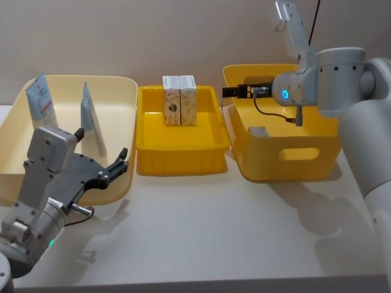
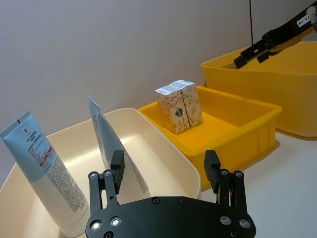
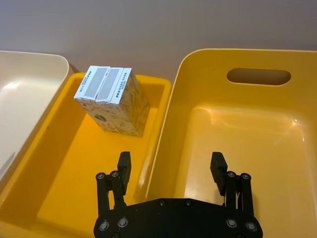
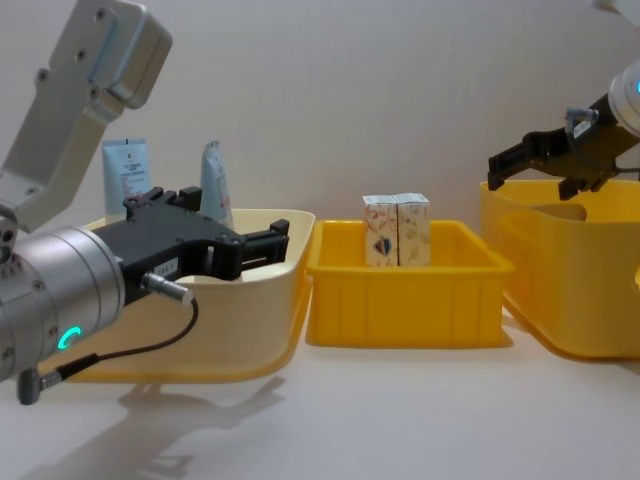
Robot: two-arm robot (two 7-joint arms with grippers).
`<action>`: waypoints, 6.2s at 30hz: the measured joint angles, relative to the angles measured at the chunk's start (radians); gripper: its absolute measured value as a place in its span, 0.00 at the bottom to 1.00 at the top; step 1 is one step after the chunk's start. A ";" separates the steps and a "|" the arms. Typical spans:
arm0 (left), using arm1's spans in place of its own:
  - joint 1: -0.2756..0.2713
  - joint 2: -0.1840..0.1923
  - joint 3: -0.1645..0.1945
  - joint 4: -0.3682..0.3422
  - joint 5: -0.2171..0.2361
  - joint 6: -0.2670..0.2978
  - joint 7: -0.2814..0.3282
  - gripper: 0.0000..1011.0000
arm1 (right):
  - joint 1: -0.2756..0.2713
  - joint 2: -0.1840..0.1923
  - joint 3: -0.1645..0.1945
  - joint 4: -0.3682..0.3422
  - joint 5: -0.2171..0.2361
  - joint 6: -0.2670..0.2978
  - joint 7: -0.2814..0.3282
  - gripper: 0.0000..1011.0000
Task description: Bimanual collaborative sorting of washing and personal care products
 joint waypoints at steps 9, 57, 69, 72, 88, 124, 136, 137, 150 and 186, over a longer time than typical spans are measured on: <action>-0.002 -0.002 -0.002 0.000 0.000 0.000 -0.003 0.99 | 0.002 -0.001 -0.001 0.005 0.001 0.001 0.003 0.99; -0.145 -0.085 -0.048 0.130 0.037 0.051 -0.006 0.99 | 0.003 -0.001 -0.001 0.009 0.002 0.001 0.006 0.99; -0.199 -0.103 -0.067 0.231 0.022 0.033 -0.052 0.99 | 0.003 -0.001 -0.001 0.009 0.002 0.001 0.006 0.99; -0.207 -0.108 -0.073 0.251 0.017 0.028 -0.060 0.99 | 0.003 -0.001 -0.001 0.009 0.002 0.001 0.006 0.99; -0.244 -0.130 -0.089 0.351 -0.010 -0.002 -0.123 0.99 | 0.003 -0.001 -0.001 0.009 0.002 0.001 0.006 0.99; -0.278 -0.148 -0.093 0.420 -0.020 -0.018 -0.175 0.40 | 0.003 -0.001 -0.001 0.009 0.002 0.001 0.006 0.99; -0.279 -0.149 -0.093 0.422 -0.020 -0.018 -0.177 0.24 | 0.003 -0.001 -0.001 0.009 0.002 0.001 0.006 0.99; -0.279 -0.149 -0.093 0.422 -0.020 -0.018 -0.177 0.24 | 0.003 -0.001 -0.001 0.009 0.002 0.001 0.006 0.99; -0.280 -0.149 -0.093 0.423 -0.020 -0.018 -0.178 0.24 | 0.003 -0.001 -0.001 0.009 0.002 0.001 0.006 0.99; -0.439 -0.118 -0.112 0.375 -0.006 -0.102 -0.312 0.24 | 0.003 -0.001 -0.001 0.009 0.002 0.001 0.006 0.99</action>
